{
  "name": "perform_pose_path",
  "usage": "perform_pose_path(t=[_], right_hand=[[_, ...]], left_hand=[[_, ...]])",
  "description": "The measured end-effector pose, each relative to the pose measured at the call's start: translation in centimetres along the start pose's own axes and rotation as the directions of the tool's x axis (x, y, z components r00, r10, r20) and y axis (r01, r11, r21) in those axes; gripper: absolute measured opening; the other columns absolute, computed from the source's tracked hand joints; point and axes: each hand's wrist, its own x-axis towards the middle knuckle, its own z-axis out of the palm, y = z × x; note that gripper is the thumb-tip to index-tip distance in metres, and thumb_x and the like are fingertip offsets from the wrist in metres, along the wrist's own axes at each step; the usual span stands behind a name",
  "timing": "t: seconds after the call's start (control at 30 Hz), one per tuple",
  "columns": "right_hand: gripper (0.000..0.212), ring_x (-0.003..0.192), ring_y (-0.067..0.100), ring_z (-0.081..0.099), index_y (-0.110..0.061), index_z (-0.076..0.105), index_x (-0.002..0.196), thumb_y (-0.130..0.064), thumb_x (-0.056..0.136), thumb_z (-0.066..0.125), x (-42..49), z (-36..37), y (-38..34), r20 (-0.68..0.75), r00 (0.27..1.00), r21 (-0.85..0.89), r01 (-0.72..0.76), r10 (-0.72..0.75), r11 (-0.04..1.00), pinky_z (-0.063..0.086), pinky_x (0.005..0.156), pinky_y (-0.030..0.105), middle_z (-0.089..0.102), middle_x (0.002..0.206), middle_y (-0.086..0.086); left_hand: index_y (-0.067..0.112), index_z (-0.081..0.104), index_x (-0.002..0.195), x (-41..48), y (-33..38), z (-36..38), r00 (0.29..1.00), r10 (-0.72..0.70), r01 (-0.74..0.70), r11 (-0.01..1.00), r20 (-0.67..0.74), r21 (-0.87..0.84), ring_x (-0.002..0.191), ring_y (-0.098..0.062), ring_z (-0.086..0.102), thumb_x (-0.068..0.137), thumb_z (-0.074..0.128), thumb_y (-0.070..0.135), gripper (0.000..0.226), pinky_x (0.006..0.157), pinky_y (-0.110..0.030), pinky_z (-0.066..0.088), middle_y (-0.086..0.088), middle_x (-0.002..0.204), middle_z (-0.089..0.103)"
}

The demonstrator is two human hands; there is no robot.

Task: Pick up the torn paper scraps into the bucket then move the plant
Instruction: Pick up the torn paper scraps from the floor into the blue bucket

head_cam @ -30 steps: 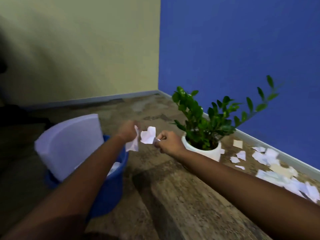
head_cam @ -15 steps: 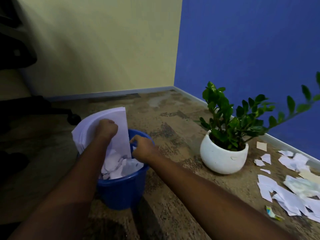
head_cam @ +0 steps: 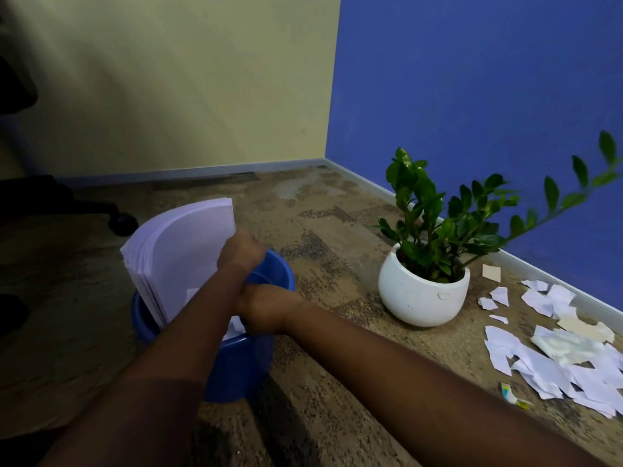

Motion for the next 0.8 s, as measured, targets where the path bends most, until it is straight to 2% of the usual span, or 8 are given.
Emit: perform_pose_path(t=[0.07,0.2,0.3,0.37,0.47,0.57,0.67,0.8], right_hand=[[0.016,0.098,0.037,0.056,-0.007,0.063,0.086,0.002,0.088,0.05,-0.5,-0.2,0.4,-0.066,0.998,-0.037,-0.011,0.008,0.999,0.038,0.076,0.033,0.06,0.11,0.026],[0.018,0.087,0.033,0.053,0.005,0.064,0.097,0.002,0.085,0.051,-2.6,-0.5,2.9,-0.237,0.967,-0.127,-0.125,0.093,0.984,0.04,0.072,0.037,0.061,0.106,0.024],[0.023,0.103,0.033,0.056,0.003,0.064,0.106,-0.002,0.087,0.051,-4.9,-0.3,5.7,-0.34,0.927,-0.214,-0.237,0.155,0.948,0.043,0.082,0.039,0.061,0.112,0.022],[0.029,0.114,0.031,0.051,-0.001,0.059,0.117,-0.004,0.089,0.051,-7.1,0.1,7.8,-0.386,0.896,-0.203,-0.314,0.219,0.927,0.041,0.089,0.038,0.057,0.125,0.02],[0.045,0.132,0.025,0.041,-0.006,0.045,0.136,-0.009,0.092,0.05,-11.5,0.8,11.0,-0.345,0.892,-0.233,-0.384,0.293,0.894,0.035,0.104,0.036,0.041,0.146,0.013],[0.049,0.131,0.025,0.038,-0.007,0.043,0.137,-0.019,0.091,0.051,-16.0,1.4,13.5,-0.275,0.873,-0.285,-0.475,0.403,0.832,0.034,0.096,0.036,0.04,0.145,0.014],[0.047,0.13,0.024,0.035,-0.01,0.045,0.135,-0.025,0.091,0.05,-20.1,1.8,15.7,-0.196,0.803,-0.358,-0.593,0.563,0.721,0.036,0.093,0.038,0.038,0.144,0.009],[0.039,0.131,0.026,0.034,-0.01,0.051,0.128,-0.014,0.089,0.046,-25.3,2.2,19.1,-0.1,0.701,-0.382,-0.683,0.706,0.623,0.042,0.096,0.039,0.037,0.14,0.011]], left_hand=[[-0.001,0.063,0.115,-0.3,0.2,0.3,1.0,0.015,-0.015,1.0,-0.025,0.012,0.114,-0.033,0.057,0.096,0.044,0.006,0.028,0.097,-0.04,0.046,-0.019,0.121,0.062],[-0.002,0.065,0.105,-1.2,2.5,1.8,0.982,0.025,-0.042,0.995,-0.188,-0.091,0.098,-0.032,0.06,0.098,0.042,0.015,0.029,0.079,-0.035,0.044,-0.021,0.111,0.066],[0.0,0.067,0.103,-2.2,5.6,4.5,0.959,-0.001,-0.073,0.965,-0.282,-0.252,0.094,-0.032,0.063,0.099,0.039,0.019,0.034,0.077,-0.037,0.048,-0.019,0.101,0.068],[0.005,0.069,0.103,-3.3,7.6,6.8,0.95,-0.017,-0.096,0.936,-0.313,-0.34,0.089,-0.029,0.063,0.098,0.038,0.019,0.034,0.074,-0.035,0.047,-0.014,0.097,0.068],[0.014,0.068,0.105,-5.6,9.8,10.7,0.943,-0.094,-0.074,0.876,-0.319,-0.476,0.103,-0.03,0.061,0.095,0.038,0.017,0.032,0.08,-0.036,0.046,-0.009,0.115,0.066],[0.014,0.068,0.109,-8.3,11.3,15.2,0.976,-0.08,-0.022,0.889,-0.202,-0.457,0.107,-0.033,0.059,0.096,0.036,0.017,0.034,0.081,-0.038,0.046,-0.01,0.12,0.063],[0.008,0.065,0.118,-11.0,12.6,19.0,1.0,0.015,-0.012,0.939,0.007,-0.345,0.11,-0.036,0.06,0.097,0.039,0.017,0.034,0.087,-0.041,0.048,-0.017,0.12,0.065],[0.009,0.061,0.121,-13.6,13.9,23.7,0.932,0.222,-0.221,0.975,0.286,-0.039,0.117,-0.031,0.059,0.095,0.048,0.02,0.031,0.092,-0.037,0.048,-0.013,0.124,0.064]])
